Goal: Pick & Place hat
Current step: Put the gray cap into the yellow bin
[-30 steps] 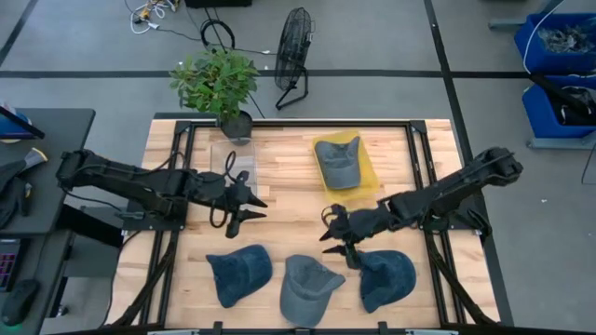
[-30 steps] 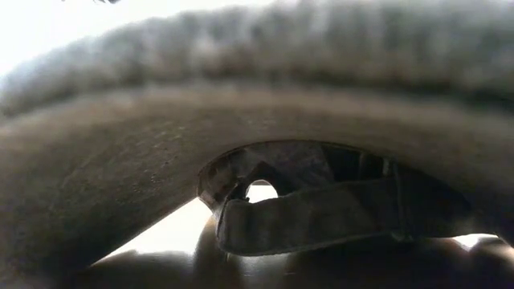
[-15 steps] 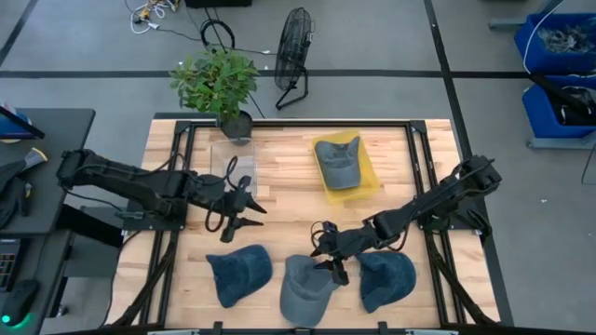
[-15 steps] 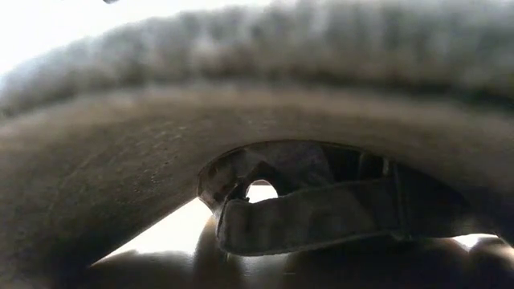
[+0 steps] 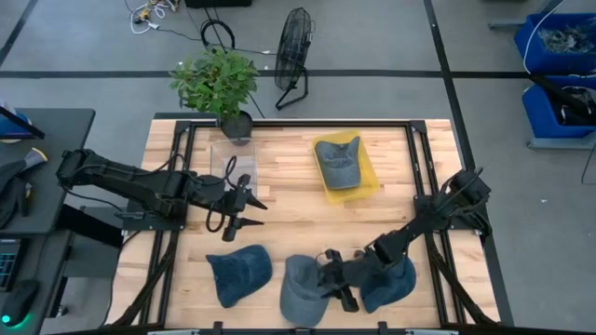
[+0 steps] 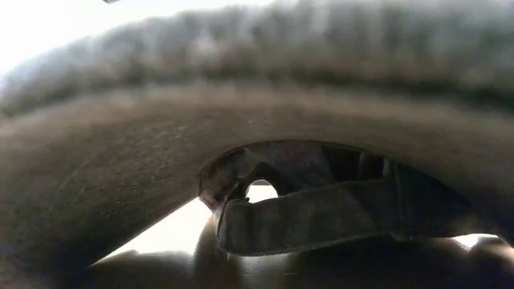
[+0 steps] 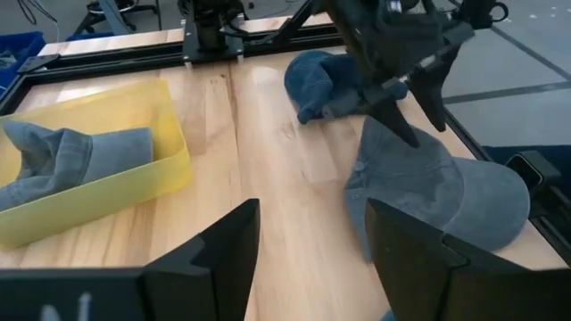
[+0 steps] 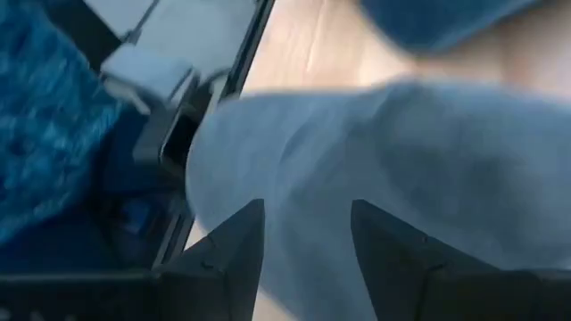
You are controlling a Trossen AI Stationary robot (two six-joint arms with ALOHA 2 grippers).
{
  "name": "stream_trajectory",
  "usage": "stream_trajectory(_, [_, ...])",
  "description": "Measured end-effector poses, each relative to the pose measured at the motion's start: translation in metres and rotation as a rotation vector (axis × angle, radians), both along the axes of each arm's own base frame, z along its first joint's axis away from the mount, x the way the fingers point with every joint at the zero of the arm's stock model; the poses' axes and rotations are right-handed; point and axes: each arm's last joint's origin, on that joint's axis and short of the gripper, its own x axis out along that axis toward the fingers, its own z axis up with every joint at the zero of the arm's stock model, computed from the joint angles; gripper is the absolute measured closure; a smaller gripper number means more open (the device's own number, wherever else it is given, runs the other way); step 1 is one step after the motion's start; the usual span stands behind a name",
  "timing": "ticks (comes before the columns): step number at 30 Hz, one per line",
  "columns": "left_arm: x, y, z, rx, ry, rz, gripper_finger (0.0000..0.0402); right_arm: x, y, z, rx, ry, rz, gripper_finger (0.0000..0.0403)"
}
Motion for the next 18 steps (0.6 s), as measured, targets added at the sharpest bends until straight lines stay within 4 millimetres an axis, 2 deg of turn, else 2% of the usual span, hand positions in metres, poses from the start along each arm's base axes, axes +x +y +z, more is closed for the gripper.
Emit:
stream_trajectory(8, [0.0,0.0,0.0,-0.016,0.002,0.007,0.0193,-0.001,0.006,-0.027,-0.087,0.042,0.01,0.0241])
stream_trajectory(11, [0.0,0.0,0.0,-0.017,0.002,0.008,0.0193,-0.001,0.005,-0.028,-0.124,0.025,0.04,0.0284])
stream_trajectory(15, [0.0,0.0,0.0,-0.017,0.002,0.008,0.0193,-0.001,0.0,-0.022,-0.142,0.035,0.052,0.0376])
stream_trajectory(18, [0.0,0.0,0.0,-0.017,0.002,0.008,0.0193,-0.007,-0.005,-0.012,-0.175,0.068,0.049,0.0386])
